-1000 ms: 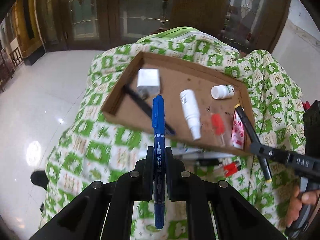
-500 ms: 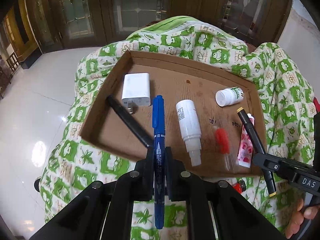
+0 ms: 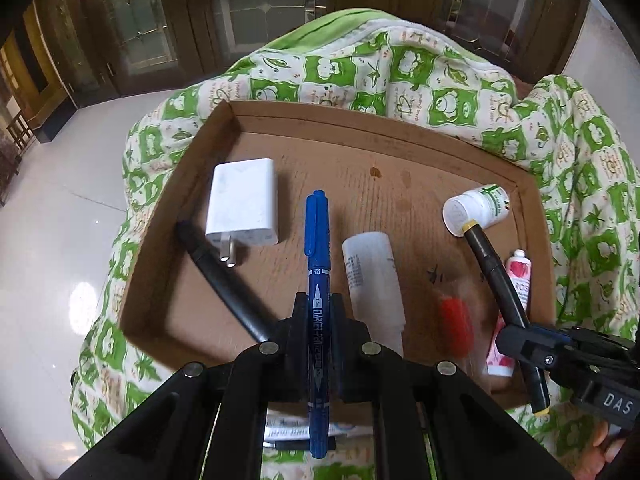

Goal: Organize rigid objects
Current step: 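Open both tools to drop the markers into the tray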

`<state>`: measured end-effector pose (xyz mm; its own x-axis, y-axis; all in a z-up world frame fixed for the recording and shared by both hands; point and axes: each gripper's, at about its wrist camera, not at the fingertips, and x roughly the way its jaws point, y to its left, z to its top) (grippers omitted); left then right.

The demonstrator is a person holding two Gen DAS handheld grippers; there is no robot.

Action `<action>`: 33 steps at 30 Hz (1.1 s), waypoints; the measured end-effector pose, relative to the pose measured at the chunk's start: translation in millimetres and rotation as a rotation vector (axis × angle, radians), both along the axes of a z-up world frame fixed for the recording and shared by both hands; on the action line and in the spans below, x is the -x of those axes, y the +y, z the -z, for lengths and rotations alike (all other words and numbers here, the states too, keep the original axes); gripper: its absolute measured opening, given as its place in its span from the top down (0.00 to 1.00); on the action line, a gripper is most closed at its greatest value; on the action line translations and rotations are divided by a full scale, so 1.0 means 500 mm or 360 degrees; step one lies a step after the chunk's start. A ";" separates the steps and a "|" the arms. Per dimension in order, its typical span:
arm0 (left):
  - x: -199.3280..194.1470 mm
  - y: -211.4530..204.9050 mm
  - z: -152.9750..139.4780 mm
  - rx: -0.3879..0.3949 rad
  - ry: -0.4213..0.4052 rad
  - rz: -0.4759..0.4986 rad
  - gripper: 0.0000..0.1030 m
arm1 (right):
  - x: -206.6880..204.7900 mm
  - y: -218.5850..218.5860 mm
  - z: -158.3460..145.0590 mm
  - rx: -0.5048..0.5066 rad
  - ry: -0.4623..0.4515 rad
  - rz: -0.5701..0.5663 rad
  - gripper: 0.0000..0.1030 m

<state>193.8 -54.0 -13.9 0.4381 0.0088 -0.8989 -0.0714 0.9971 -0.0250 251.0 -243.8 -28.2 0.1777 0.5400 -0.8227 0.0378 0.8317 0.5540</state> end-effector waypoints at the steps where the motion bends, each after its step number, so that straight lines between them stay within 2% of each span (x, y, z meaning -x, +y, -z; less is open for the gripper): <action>1: -0.005 0.000 0.002 0.0002 0.0006 -0.0002 0.91 | -0.004 0.002 0.001 0.0003 0.0001 -0.0004 0.86; 9: -0.054 0.010 0.021 0.0021 0.0034 -0.0047 0.91 | -0.042 0.017 0.017 0.0070 0.0009 -0.0024 0.86; 21: -0.101 0.034 0.046 0.0044 0.0037 -0.0094 0.90 | -0.074 0.035 0.029 0.0174 -0.0092 -0.0052 0.86; 22: -0.095 0.034 0.044 0.0049 0.0047 -0.0087 0.87 | -0.075 0.034 0.027 0.0177 -0.0101 -0.0041 0.83; 24: -0.090 0.027 0.041 0.0039 0.0067 -0.0080 0.69 | -0.073 0.029 0.019 0.0151 -0.0131 -0.0022 0.76; 26: -0.084 0.024 0.031 0.0004 0.0047 -0.0057 0.57 | -0.071 0.027 0.007 0.0142 -0.0181 -0.0012 0.59; 27: -0.063 0.024 0.017 -0.0015 0.0027 -0.0041 0.54 | -0.067 0.027 -0.002 0.0160 -0.0213 -0.0011 0.56; 29: -0.037 0.018 -0.007 -0.0049 -0.0023 -0.0003 0.52 | -0.058 0.027 -0.015 0.0175 -0.0254 -0.0022 0.56; 33: 0.054 0.010 -0.053 -0.0009 -0.0156 0.0033 0.35 | -0.011 0.019 -0.046 0.0127 -0.0308 -0.0051 0.56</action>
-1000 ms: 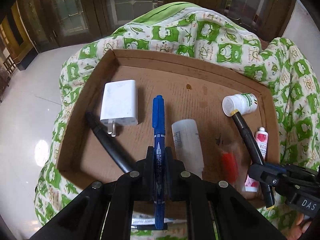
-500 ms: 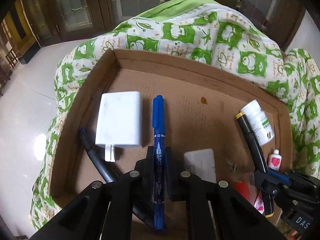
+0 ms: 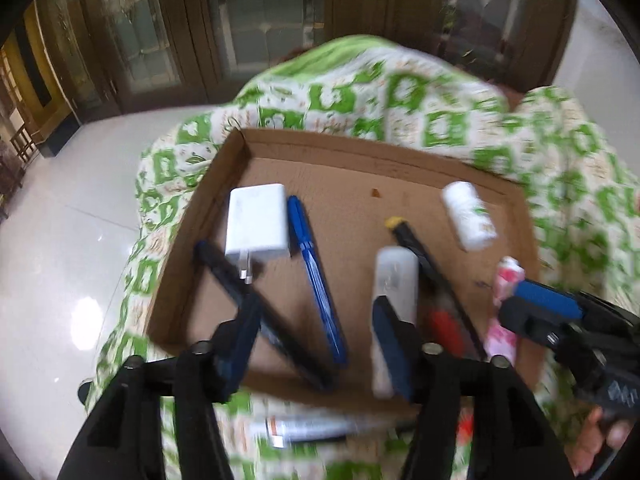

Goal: Organize rigid objects
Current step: 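Open both tools to drop the markers into the tray, then grasp the clear-barrel black pen with the right tool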

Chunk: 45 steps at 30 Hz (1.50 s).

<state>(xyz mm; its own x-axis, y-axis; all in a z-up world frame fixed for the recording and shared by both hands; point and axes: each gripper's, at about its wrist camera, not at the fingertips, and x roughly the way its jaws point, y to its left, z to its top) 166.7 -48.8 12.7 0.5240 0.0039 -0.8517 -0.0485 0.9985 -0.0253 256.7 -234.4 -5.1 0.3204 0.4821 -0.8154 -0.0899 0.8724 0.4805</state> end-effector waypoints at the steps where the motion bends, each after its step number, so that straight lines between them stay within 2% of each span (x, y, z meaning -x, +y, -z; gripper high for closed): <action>1: 0.028 -0.001 -0.007 0.0009 -0.0033 0.0018 0.34 | 0.013 -0.001 -0.007 -0.0020 -0.0004 -0.0008 0.55; 4: 0.091 0.000 -0.005 -0.0054 -0.0070 0.0046 0.34 | 0.058 0.006 -0.024 -0.0104 -0.0002 -0.0059 0.55; 6: 0.145 0.014 0.006 -0.0075 -0.0076 0.0004 0.34 | 0.086 0.014 -0.027 -0.0126 0.0008 -0.0098 0.54; 9: 0.232 0.052 0.054 0.0104 -0.0047 -0.0099 0.33 | 0.133 0.022 -0.023 -0.0139 0.0074 -0.0139 0.54; 11: 0.273 0.072 0.100 0.0185 0.0054 -0.0174 0.33 | 0.160 0.027 -0.012 -0.0168 0.0142 -0.0167 0.51; 12: 0.279 0.076 0.117 0.0200 0.0143 -0.0221 0.33 | 0.168 0.030 -0.008 -0.0165 0.0164 -0.0173 0.51; 13: 0.276 0.082 0.118 0.0231 0.0150 -0.0242 0.33 | 0.173 0.034 -0.003 -0.0157 0.0186 -0.0186 0.51; 16: 0.274 0.088 0.087 0.0256 0.0017 -0.0261 0.33 | 0.170 0.049 0.013 -0.0119 0.0242 -0.0211 0.51; 19: 0.274 0.079 0.098 0.0248 0.0062 -0.0238 0.33 | 0.159 0.046 0.044 -0.0107 0.0329 -0.0168 0.51; 20: 0.275 0.075 0.101 0.0236 0.0074 -0.0229 0.33 | 0.152 0.041 0.055 -0.0058 0.0339 -0.0137 0.51; 22: 0.274 0.068 0.100 0.0213 0.0068 -0.0213 0.33 | 0.133 0.033 0.060 0.0040 0.0291 -0.0087 0.51; 25: 0.269 0.059 0.097 0.0206 0.0069 -0.0179 0.33 | 0.111 0.016 0.078 -0.0034 0.0363 -0.0032 0.52; 29: 0.271 0.048 0.108 0.0178 0.0099 -0.0156 0.33 | 0.098 0.018 0.074 -0.0006 0.0351 -0.0038 0.52; 33: 0.279 0.039 0.112 0.0157 0.0099 -0.0137 0.33 | 0.103 0.018 0.075 -0.0074 0.0381 0.0007 0.52; 35: 0.275 0.037 0.116 0.0157 0.0110 -0.0138 0.33 | 0.106 0.039 0.069 -0.0143 0.0357 -0.0075 0.51; 37: 0.269 0.037 0.122 0.0152 0.0128 -0.0139 0.33 | 0.111 0.069 0.048 -0.0109 0.0266 -0.0193 0.51; 40: 0.266 0.034 0.124 0.0141 0.0134 -0.0135 0.33 | 0.120 0.131 0.031 0.0081 0.0128 -0.0417 0.51; 45: 0.267 0.037 0.120 0.0144 0.0118 -0.0145 0.33 | 0.130 0.233 0.053 0.0421 -0.0056 -0.0772 0.51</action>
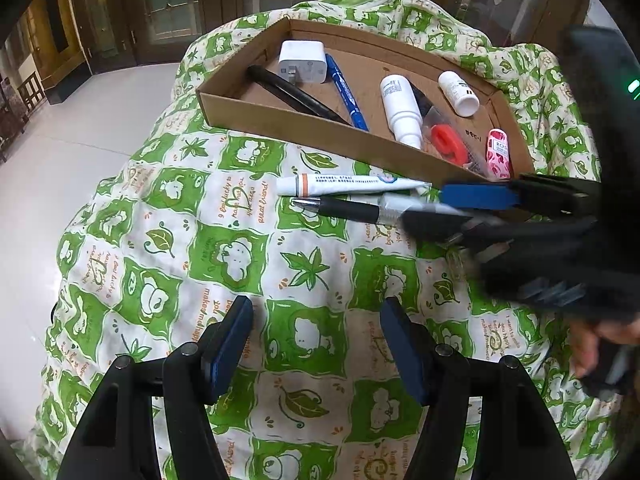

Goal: Organize rigid objects
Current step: 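Grasp the clear-barrel black pen with the right tool, then take the black pen with the left tool while the right moves to the red lighter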

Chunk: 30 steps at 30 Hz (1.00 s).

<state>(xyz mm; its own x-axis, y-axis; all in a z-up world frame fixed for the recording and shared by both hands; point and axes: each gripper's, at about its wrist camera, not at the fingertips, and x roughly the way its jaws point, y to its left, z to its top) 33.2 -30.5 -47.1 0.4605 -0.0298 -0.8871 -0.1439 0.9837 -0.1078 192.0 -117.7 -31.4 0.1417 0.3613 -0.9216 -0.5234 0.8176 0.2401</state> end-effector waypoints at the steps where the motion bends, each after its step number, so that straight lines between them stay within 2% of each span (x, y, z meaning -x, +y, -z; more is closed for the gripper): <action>1: 0.000 0.002 0.000 0.0003 -0.0001 -0.0004 0.33 | 0.005 0.018 0.013 0.0091 -0.0050 -0.0077 0.51; 3: 0.002 0.006 0.000 0.0009 -0.0001 -0.0017 0.33 | 0.015 0.035 0.028 0.0206 -0.0130 -0.0166 0.51; 5: 0.004 0.013 -0.001 0.0019 -0.0006 -0.0032 0.33 | 0.025 0.037 0.027 0.0251 -0.0160 -0.0188 0.55; 6: 0.005 0.016 -0.002 0.0024 -0.0011 -0.0042 0.33 | 0.027 0.035 0.026 0.0257 -0.0153 -0.0187 0.55; 8: 0.008 0.022 -0.007 0.0030 -0.0024 -0.0061 0.33 | 0.032 0.028 0.025 0.0280 -0.0117 -0.0150 0.66; 10: 0.011 0.029 -0.012 0.0038 -0.0038 -0.0082 0.32 | 0.032 0.006 0.023 0.0236 -0.0026 -0.0065 0.70; 12: 0.013 0.038 -0.016 0.0061 -0.0054 -0.0108 0.33 | 0.032 -0.028 0.019 0.0029 0.0206 0.0074 0.75; 14: 0.014 0.045 -0.018 0.0087 -0.0058 -0.0129 0.32 | 0.043 -0.059 0.034 -0.0302 0.0597 0.0174 0.78; 15: 0.014 0.047 -0.018 0.0096 -0.0056 -0.0136 0.32 | 0.050 -0.068 0.039 -0.0417 0.0711 0.0227 0.77; 17: 0.014 0.047 -0.018 0.0104 -0.0053 -0.0138 0.32 | 0.061 -0.078 0.036 -0.0563 0.0824 0.0288 0.71; 19: 0.017 0.046 -0.019 0.0106 -0.0055 -0.0128 0.32 | 0.069 -0.086 0.026 -0.0630 0.0840 0.0319 0.57; 22: 0.016 0.040 -0.019 0.0120 -0.0050 -0.0111 0.32 | 0.081 -0.102 -0.004 -0.0551 0.0720 0.0342 0.57; 25: 0.011 0.035 -0.015 0.0126 -0.0035 -0.0101 0.32 | 0.100 -0.121 -0.018 -0.0473 0.0683 0.0366 0.57; 28: -0.004 0.033 -0.010 0.0162 -0.0006 -0.0100 0.32 | 0.114 -0.126 -0.021 -0.0293 0.0624 0.0356 0.57; 30: -0.023 0.031 -0.009 0.0172 0.0024 -0.0109 0.32 | 0.122 -0.128 -0.003 -0.0173 0.0631 0.0342 0.57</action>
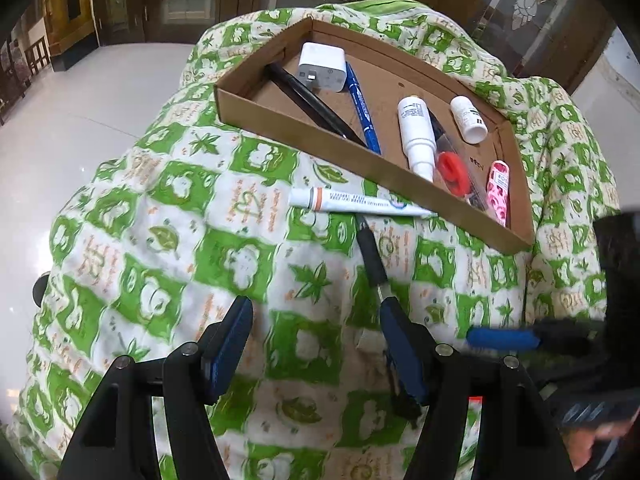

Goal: Organize rigid objects
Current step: 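Take the black pen with the left tool while the right moves to the red lighter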

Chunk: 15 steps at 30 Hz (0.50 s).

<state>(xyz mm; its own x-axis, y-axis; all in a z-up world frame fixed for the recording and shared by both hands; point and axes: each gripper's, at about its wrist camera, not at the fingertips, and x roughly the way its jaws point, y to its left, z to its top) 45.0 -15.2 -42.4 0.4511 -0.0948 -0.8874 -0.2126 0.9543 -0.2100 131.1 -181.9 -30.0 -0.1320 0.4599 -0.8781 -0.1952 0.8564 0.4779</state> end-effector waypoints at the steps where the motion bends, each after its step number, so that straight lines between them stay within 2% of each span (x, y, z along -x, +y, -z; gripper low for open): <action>1: -0.014 -0.003 0.002 0.0007 0.0030 0.0001 0.32 | 0.001 -0.004 0.007 0.0016 0.0012 -0.0002 0.57; 5: -0.049 -0.025 0.012 0.0045 0.0086 0.0031 0.33 | -0.002 -0.035 0.017 0.0004 0.0051 0.0035 0.59; 8: -0.066 -0.046 0.024 -0.0029 0.0140 0.0053 0.33 | -0.006 -0.052 0.026 -0.0016 0.0083 0.0062 0.59; 10: -0.069 -0.053 0.030 -0.0091 0.0163 0.0058 0.38 | -0.007 -0.060 0.026 -0.0028 0.0091 0.0071 0.59; 11: -0.070 -0.056 0.031 -0.0121 0.0166 0.0064 0.46 | -0.008 -0.063 0.028 -0.0032 0.0092 0.0073 0.59; 12: -0.069 -0.058 0.030 -0.0153 0.0171 0.0072 0.62 | -0.009 -0.067 0.026 -0.0032 0.0091 0.0072 0.59; 14: -0.064 -0.055 0.027 -0.0205 0.0184 0.0091 0.84 | -0.016 -0.073 0.029 -0.0027 0.0086 0.0065 0.59; 15: -0.058 -0.048 0.023 -0.0185 0.0180 0.0100 0.86 | -0.022 -0.068 0.031 -0.0026 0.0080 0.0060 0.59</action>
<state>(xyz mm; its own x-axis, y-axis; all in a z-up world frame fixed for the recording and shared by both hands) 74.2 -39.4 -53.9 0.3444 -0.0133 -0.9387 -0.1679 0.9829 -0.0755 141.9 -215.9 -45.6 -0.1580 0.4796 -0.8631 -0.1384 0.8547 0.5003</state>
